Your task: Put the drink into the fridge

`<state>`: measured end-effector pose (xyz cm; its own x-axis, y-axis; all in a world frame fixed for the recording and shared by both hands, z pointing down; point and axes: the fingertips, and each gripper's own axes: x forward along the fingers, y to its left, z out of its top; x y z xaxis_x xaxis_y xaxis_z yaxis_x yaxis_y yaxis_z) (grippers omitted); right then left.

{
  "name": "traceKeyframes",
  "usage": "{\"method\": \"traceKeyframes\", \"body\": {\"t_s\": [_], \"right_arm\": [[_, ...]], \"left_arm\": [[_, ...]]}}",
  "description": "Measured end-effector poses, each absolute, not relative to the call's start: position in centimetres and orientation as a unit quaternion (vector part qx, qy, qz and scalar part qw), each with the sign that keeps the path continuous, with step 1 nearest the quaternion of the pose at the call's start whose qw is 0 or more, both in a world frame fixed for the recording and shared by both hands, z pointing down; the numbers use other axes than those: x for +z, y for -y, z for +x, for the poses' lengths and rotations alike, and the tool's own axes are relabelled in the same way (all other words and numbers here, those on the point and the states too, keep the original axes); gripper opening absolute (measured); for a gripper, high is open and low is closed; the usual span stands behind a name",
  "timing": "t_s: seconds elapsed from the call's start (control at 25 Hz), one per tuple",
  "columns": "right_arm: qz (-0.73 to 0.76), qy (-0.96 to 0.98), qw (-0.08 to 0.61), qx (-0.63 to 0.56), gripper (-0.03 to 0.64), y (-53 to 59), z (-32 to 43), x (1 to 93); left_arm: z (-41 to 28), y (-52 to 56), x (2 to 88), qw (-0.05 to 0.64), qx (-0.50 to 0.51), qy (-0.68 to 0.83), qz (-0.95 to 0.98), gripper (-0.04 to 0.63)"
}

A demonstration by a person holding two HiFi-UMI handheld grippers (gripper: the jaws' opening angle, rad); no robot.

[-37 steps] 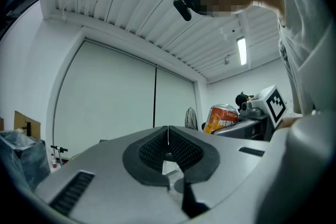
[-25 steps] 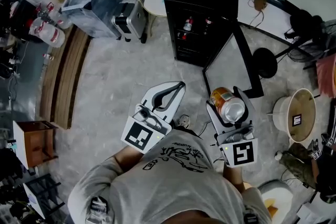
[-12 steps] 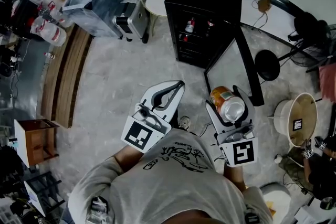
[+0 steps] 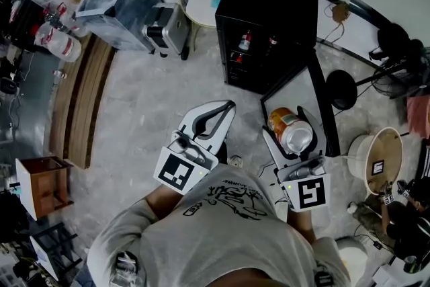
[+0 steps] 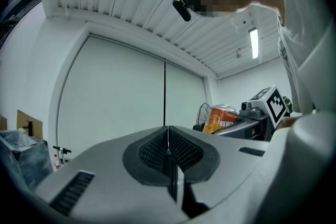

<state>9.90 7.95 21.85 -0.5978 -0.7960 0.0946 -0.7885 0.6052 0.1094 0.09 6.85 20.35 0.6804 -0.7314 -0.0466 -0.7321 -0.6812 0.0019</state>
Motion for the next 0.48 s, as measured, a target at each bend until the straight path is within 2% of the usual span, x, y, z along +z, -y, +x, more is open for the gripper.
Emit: {"method": "traceKeyframes", "body": {"t_s": [0.48], "right_arm": [[0.46, 0.886, 0.049, -0.028, 0.342, 0.8, 4.5, 20.3]], "left_arm": [[-5.1, 1.8, 19.8, 0.011, 0.032, -0.39, -0.92, 0.021]]}}
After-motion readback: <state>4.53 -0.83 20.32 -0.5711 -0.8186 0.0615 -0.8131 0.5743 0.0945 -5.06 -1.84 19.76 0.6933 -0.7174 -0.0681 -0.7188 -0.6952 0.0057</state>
